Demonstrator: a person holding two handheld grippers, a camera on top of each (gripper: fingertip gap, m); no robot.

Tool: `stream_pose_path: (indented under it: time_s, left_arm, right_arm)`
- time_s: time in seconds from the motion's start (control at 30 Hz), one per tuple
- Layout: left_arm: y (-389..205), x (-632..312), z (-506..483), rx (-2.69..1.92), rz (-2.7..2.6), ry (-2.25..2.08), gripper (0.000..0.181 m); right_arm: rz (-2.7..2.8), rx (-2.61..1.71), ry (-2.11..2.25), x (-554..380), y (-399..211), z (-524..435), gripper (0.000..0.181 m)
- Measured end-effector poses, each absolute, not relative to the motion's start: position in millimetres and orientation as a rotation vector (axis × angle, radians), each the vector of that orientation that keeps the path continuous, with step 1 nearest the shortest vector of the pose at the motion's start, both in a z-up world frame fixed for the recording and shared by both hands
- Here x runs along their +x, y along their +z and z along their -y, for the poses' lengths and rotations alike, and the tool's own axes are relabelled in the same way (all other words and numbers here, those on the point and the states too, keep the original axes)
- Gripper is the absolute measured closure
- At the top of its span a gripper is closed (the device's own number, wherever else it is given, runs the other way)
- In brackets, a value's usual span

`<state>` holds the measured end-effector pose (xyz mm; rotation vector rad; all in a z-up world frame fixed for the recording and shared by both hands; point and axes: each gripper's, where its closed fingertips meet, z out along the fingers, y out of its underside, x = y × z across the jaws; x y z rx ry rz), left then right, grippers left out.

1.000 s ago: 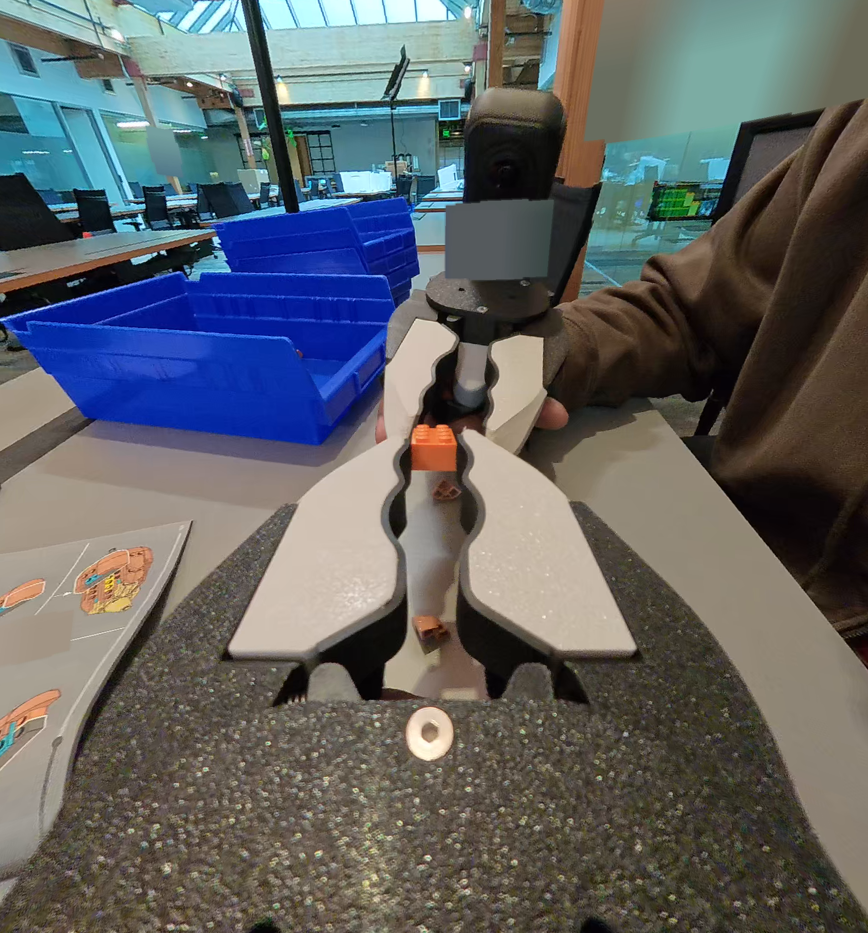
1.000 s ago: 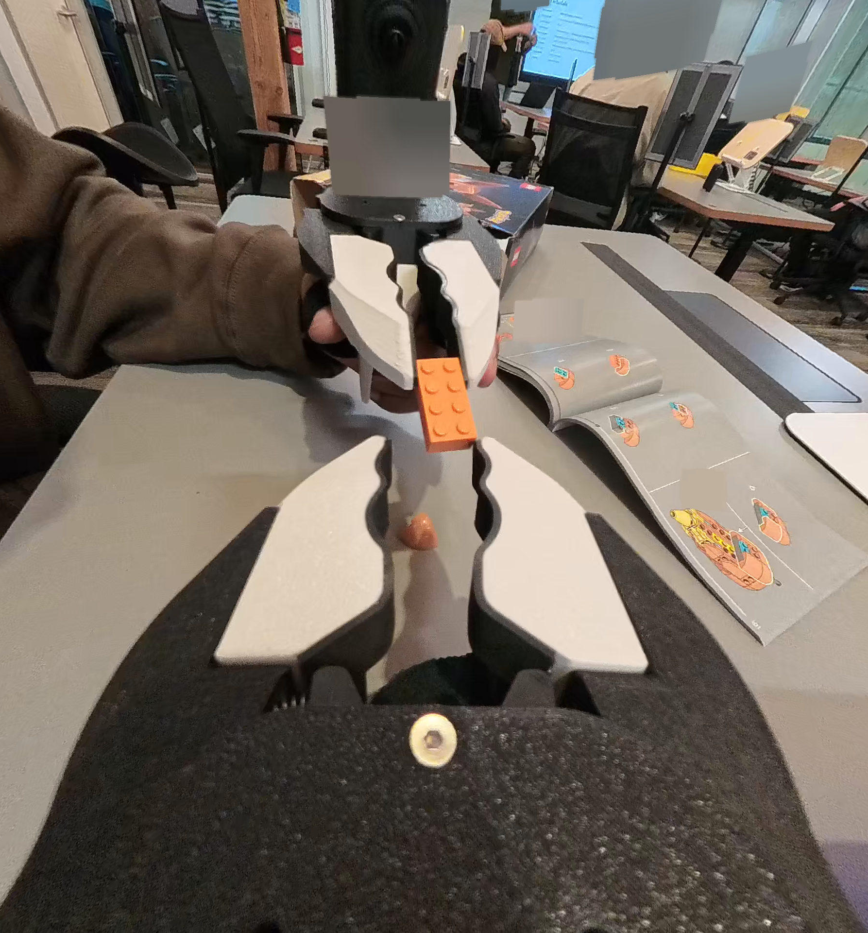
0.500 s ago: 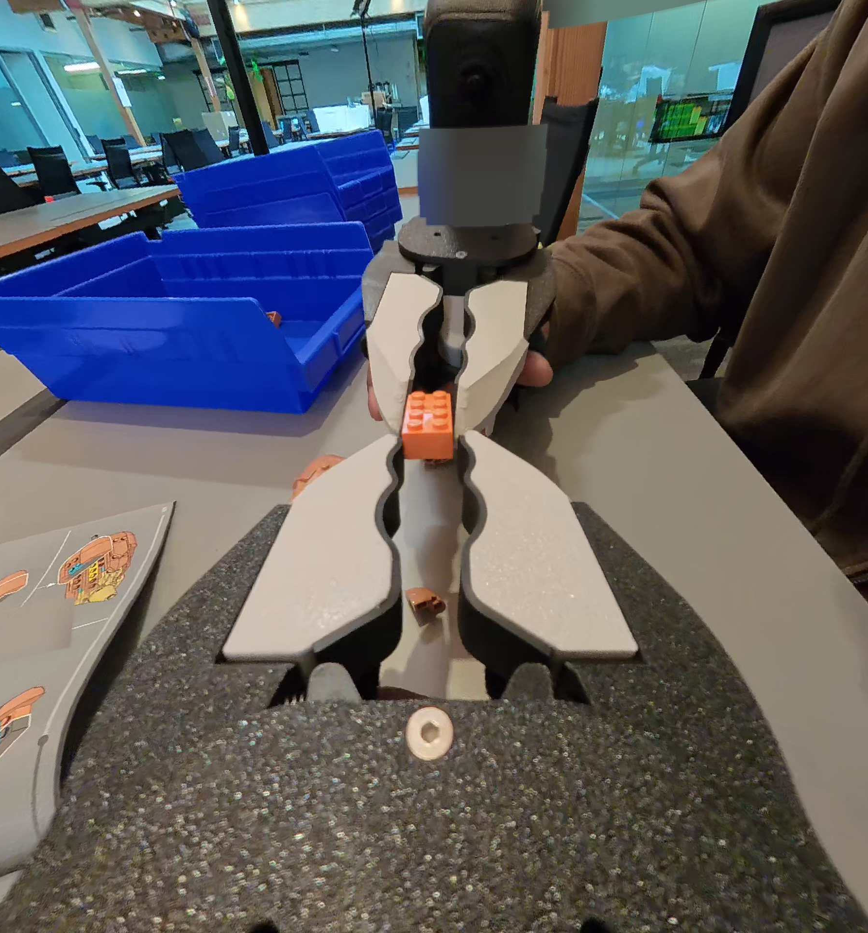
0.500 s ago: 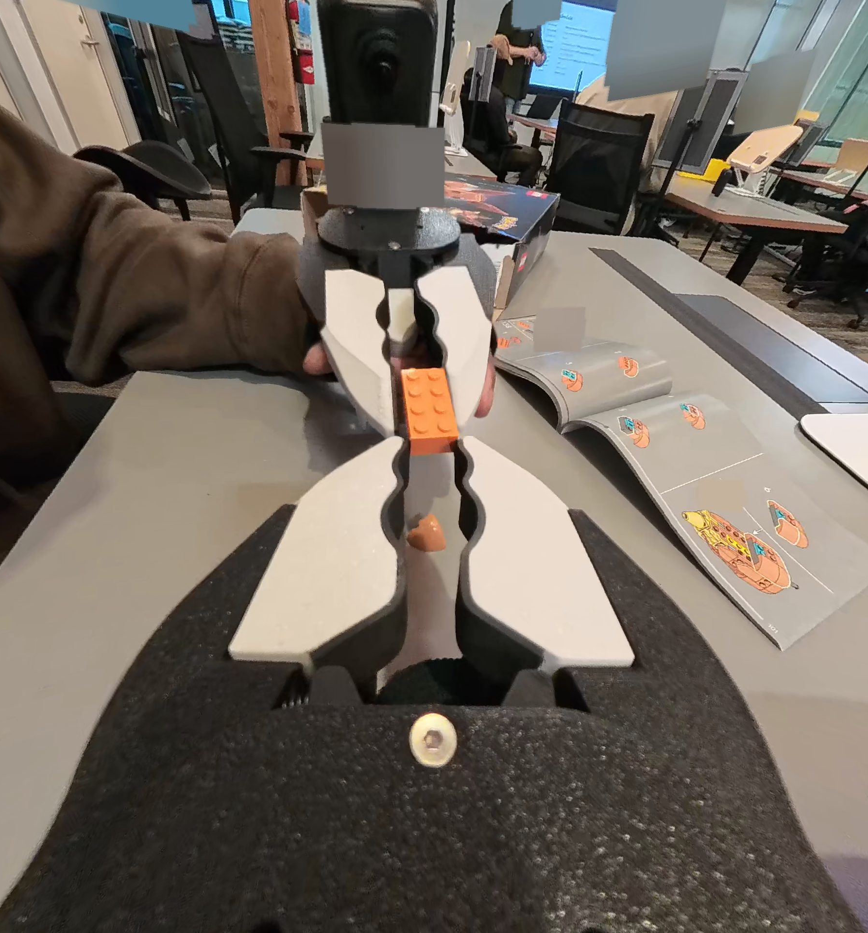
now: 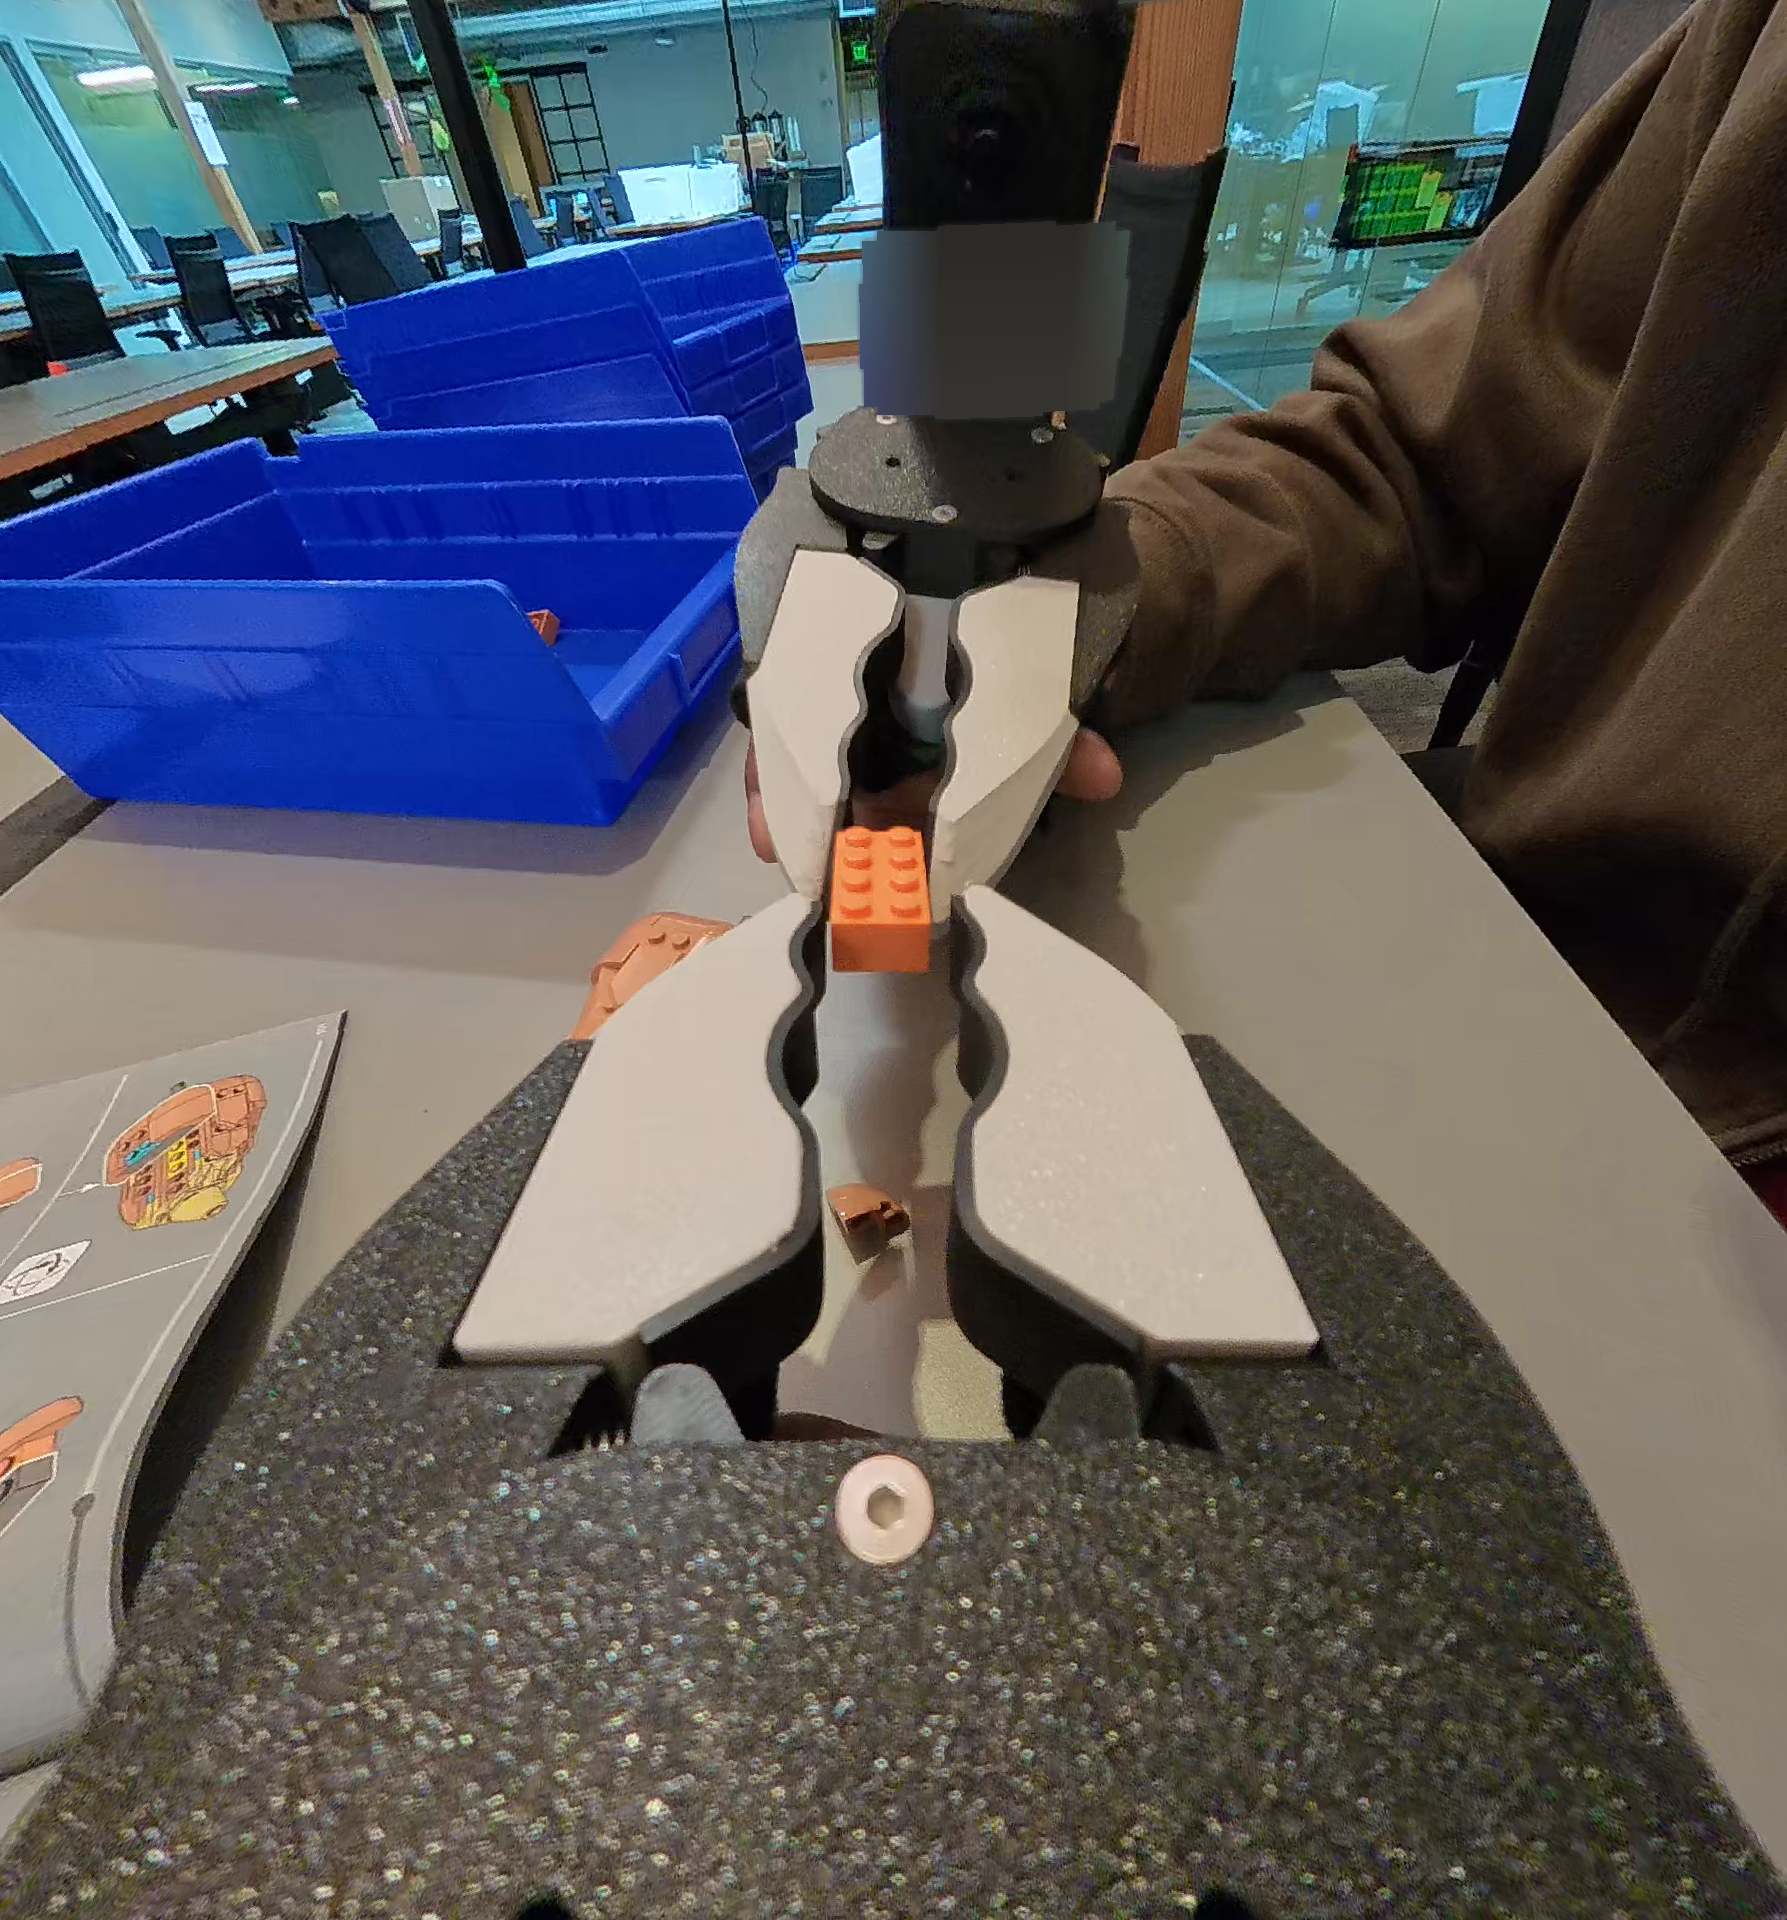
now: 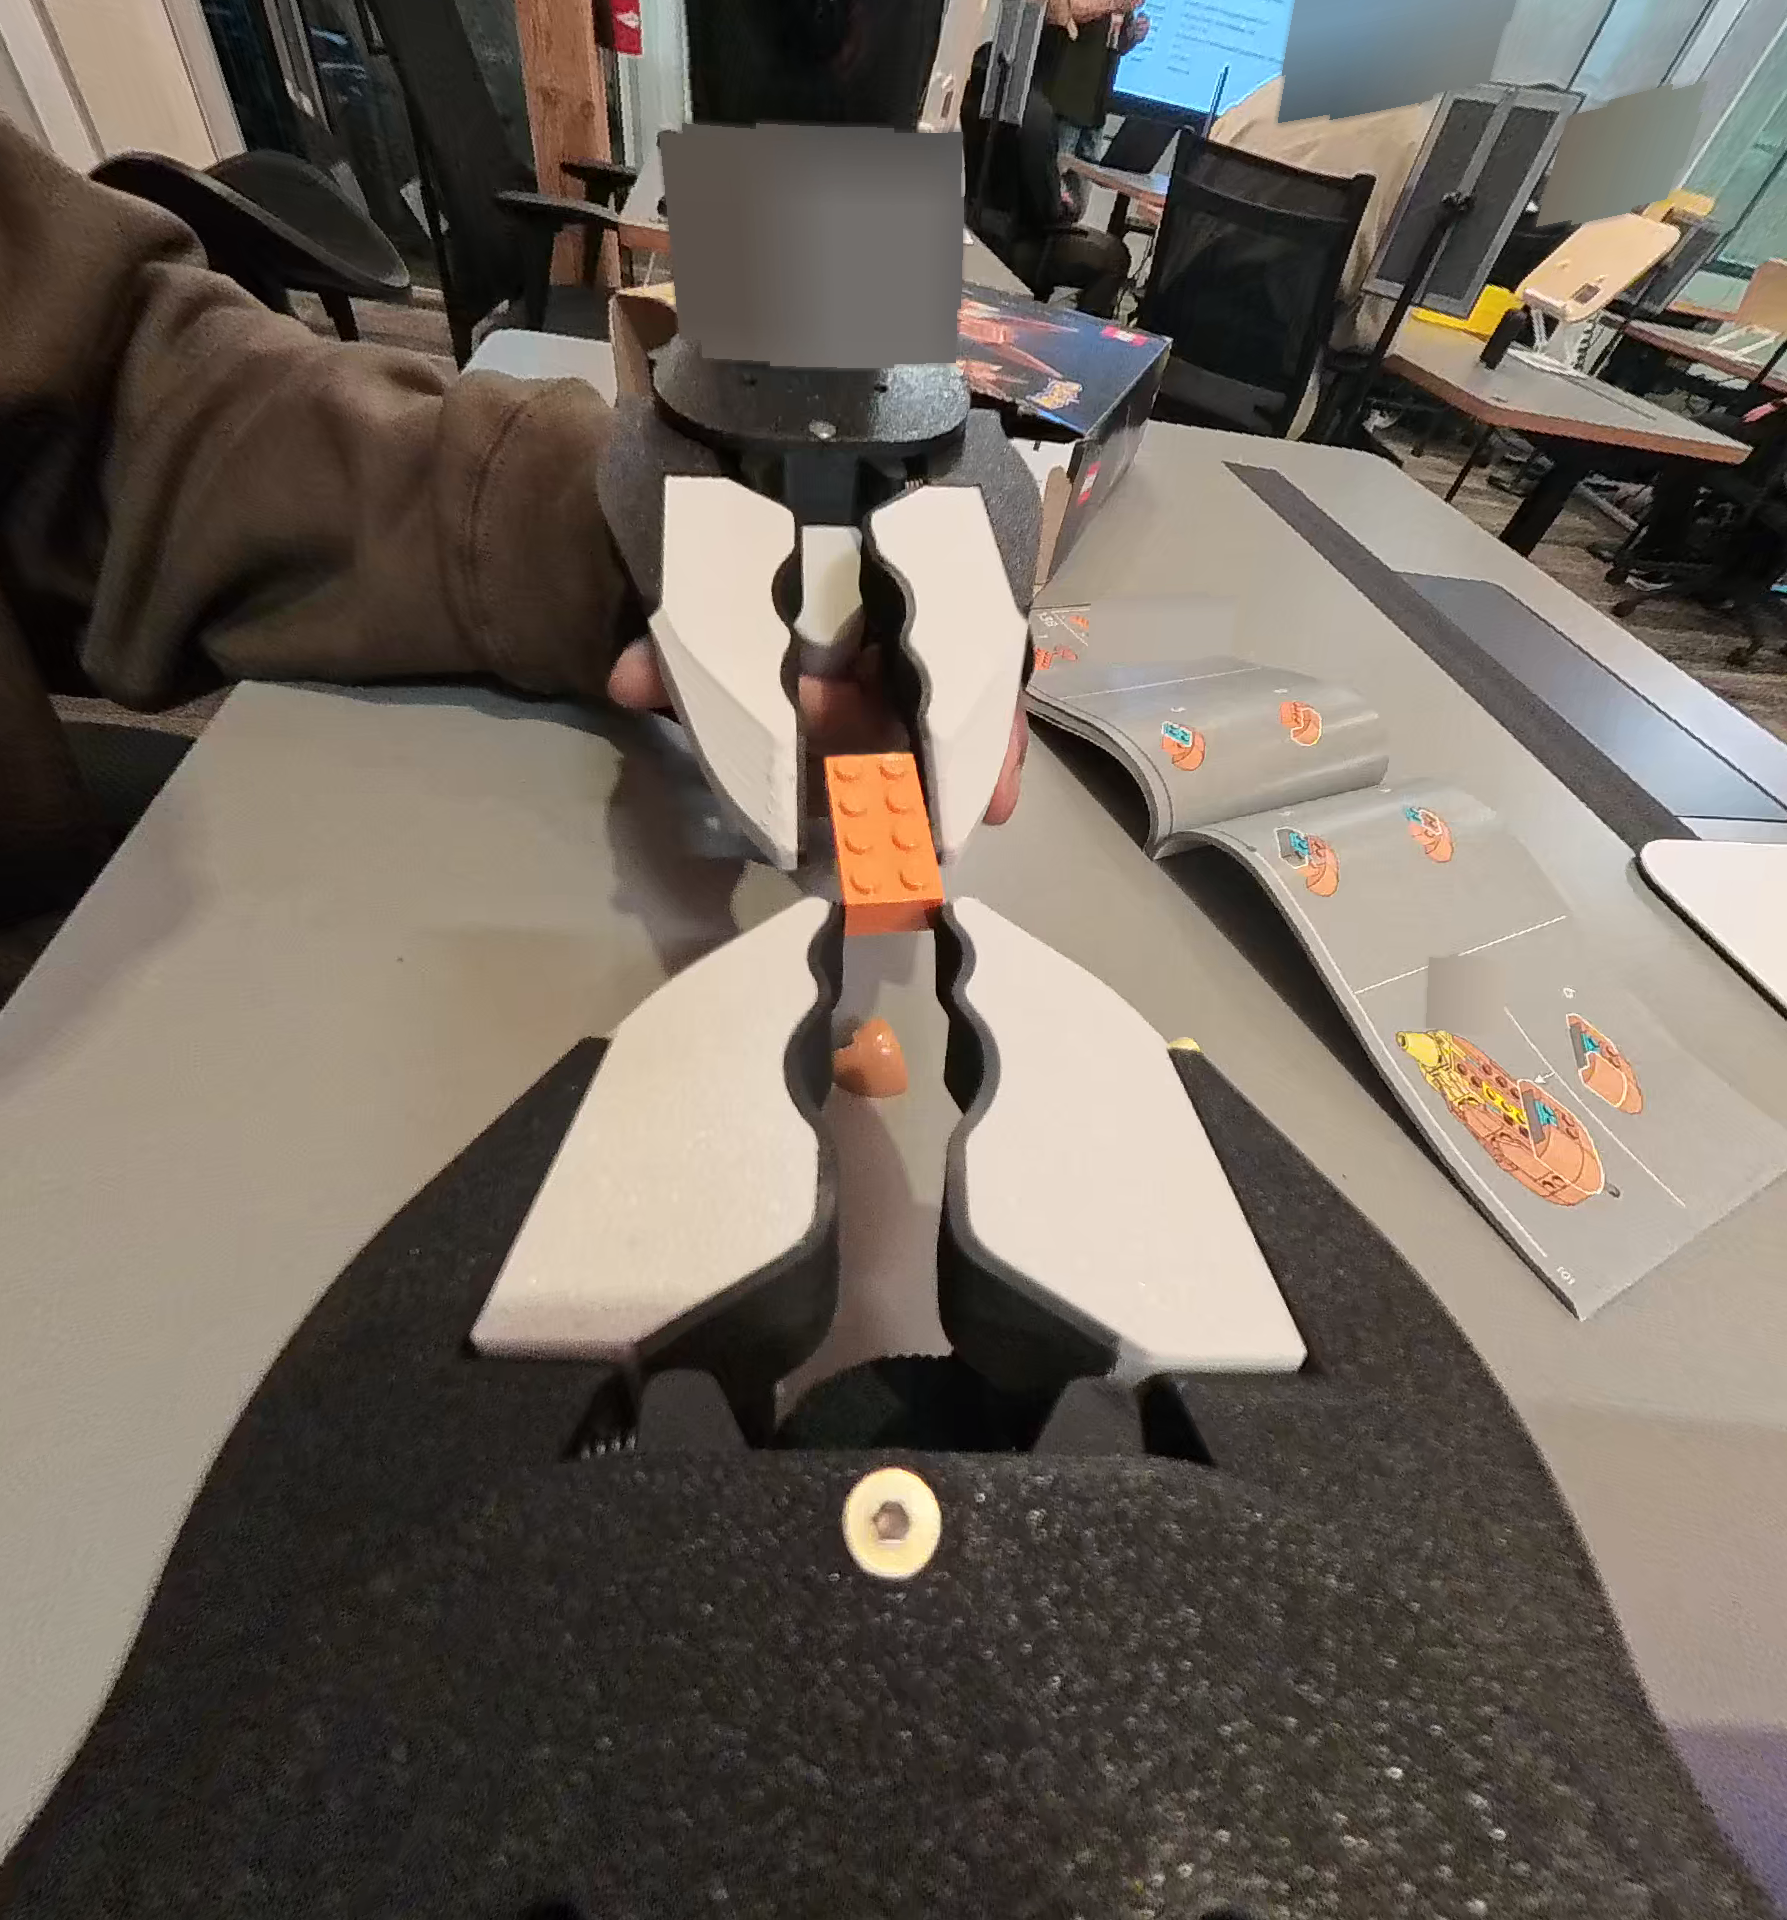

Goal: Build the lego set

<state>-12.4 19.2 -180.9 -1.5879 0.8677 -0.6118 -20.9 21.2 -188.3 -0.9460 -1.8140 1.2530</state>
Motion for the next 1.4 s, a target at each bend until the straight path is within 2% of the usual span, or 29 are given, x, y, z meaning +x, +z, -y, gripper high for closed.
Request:
stream_pose_path:
  time_s: [0.33, 0.57, 0.8, 1.0, 1.4]
  left_arm:
    - [-186.5, -12.7, -19.1, -1.628, -0.902, -0.579, 0.164]
    - [-223.5, -50.7, -19.6, -1.940, -0.908, -0.453, 0.164]
    - [-250.4, -60.8, -11.5, -2.107, -0.936, -0.445, 0.164]
    - [-270.6, -62.9, -8.3, -2.195, -0.982, -0.404, 0.164]
    - [-271.3, -63.1, -7.0, -2.218, -1.002, -0.334, 0.164]
  right_arm:
    - [1.857, -0.929, 1.185, -21.0, -196.1, -20.1, 0.164]
    - [1.985, -1.037, 0.952, -23.6, -225.7, -29.0, 0.164]
    - [2.125, -1.162, 0.770, -27.1, -258.7, -26.1, 0.156]
    - [2.149, -1.190, 0.714, -33.6, -260.3, -28.1, 0.154]
    - [2.222, -1.212, 0.699, -42.1, -268.3, -17.2, 0.157]
